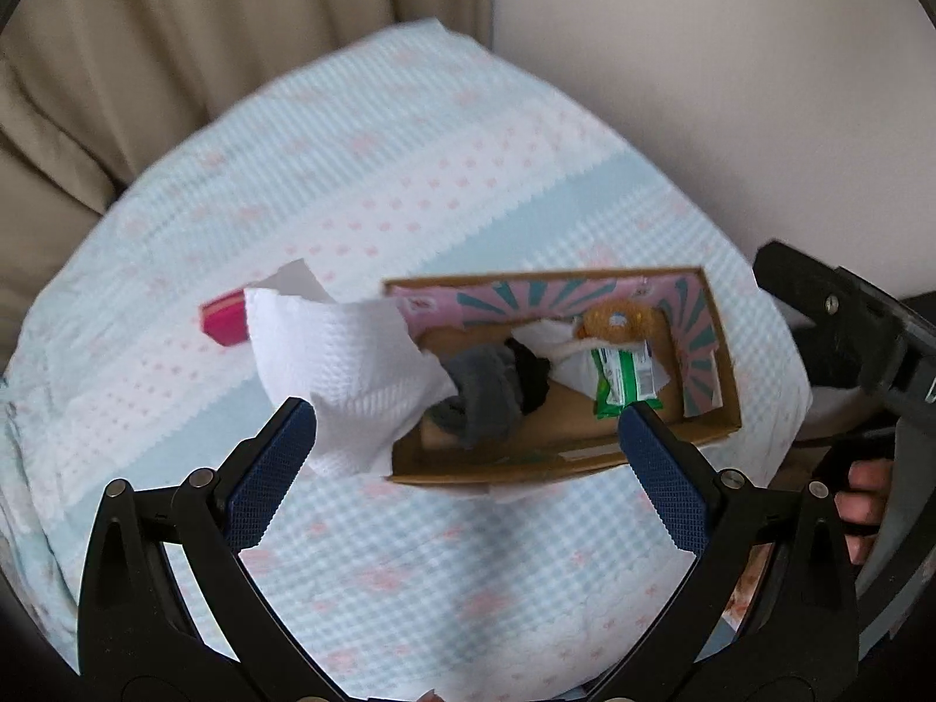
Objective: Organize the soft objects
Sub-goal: 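Move both tools back toward the pink pouch and orange pompom, then grasp the pink pouch with the left tool while the right tool grasps the orange pompom, then lift and carry the pink pouch and orange pompom over the box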
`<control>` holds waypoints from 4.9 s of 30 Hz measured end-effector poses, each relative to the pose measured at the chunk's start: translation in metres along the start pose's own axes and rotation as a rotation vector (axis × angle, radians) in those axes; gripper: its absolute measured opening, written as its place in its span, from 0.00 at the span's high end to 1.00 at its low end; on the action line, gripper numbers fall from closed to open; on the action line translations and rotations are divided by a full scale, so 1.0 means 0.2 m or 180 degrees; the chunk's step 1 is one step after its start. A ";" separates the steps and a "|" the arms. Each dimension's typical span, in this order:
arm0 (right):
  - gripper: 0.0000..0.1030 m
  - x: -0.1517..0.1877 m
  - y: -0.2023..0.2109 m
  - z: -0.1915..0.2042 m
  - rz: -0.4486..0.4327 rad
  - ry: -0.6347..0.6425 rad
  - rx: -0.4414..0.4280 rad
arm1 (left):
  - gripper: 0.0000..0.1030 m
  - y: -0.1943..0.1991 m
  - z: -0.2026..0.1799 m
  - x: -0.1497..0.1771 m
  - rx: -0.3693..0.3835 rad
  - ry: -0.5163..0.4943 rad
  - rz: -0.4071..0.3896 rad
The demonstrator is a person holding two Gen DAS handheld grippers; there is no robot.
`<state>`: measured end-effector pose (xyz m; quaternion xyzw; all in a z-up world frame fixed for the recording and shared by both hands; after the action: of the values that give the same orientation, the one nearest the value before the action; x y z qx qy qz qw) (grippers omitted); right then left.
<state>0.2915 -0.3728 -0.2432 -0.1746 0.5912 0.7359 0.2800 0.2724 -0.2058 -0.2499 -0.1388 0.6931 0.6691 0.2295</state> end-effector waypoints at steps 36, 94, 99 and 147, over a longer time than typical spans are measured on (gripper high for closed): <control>0.00 0.67 0.32 1.05 -0.0195 0.0315 -0.0078 | 0.00 0.57 1.16 0.61 0.0595 0.0175 -0.0564; 0.17 1.08 -1.43 1.21 0.0153 0.0023 0.0647 | 0.10 -1.45 1.27 0.05 0.0734 -0.1608 -0.0247; 0.33 1.05 -1.45 1.23 0.0115 0.0107 0.0680 | 0.37 -1.46 1.26 0.06 0.0852 -0.1474 -0.0194; 0.30 0.76 -1.57 1.17 -0.0307 0.0137 0.0544 | 0.74 -1.19 1.57 0.22 0.0907 -0.0356 -0.0298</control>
<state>0.3840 -0.0701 -0.5183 -0.1940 0.6487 0.6645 0.3162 0.3942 0.0947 -0.4775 -0.0995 0.7600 0.5592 0.3159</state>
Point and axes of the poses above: each gripper's, at about its wrist camera, not at the fingertips, and y roughly against the way its jaws point, z to its left, x to its underside, the point moved 4 cm from there along -y, roughly the way its jaws point, and after that the axes turned 5 degrees about -z, right-handed, at the moved point
